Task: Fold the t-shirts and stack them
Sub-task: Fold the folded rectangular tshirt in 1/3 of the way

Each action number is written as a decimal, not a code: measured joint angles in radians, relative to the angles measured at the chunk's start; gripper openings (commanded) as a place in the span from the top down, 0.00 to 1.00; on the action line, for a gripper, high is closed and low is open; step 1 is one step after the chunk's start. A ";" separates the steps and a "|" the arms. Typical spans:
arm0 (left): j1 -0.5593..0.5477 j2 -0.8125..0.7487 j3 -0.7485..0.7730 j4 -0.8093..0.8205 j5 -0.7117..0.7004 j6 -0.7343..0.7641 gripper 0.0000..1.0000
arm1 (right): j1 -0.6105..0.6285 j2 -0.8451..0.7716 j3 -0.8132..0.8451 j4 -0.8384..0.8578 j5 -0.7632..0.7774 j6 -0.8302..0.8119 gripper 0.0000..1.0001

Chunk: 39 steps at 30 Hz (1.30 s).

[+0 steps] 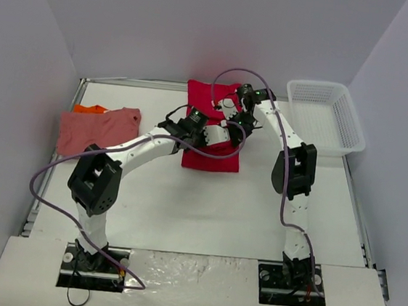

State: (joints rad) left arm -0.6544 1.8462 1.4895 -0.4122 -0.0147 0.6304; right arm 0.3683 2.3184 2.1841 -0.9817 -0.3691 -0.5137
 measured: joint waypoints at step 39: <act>0.109 0.321 0.393 0.016 -0.027 0.039 0.98 | -0.080 0.229 0.281 0.119 -0.002 -0.008 1.00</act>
State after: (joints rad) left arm -0.5449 2.1670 1.8824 -0.3965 -0.0418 0.6689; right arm 0.2886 2.5477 2.4649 -0.8627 -0.3706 -0.5217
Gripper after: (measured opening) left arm 0.032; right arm 0.015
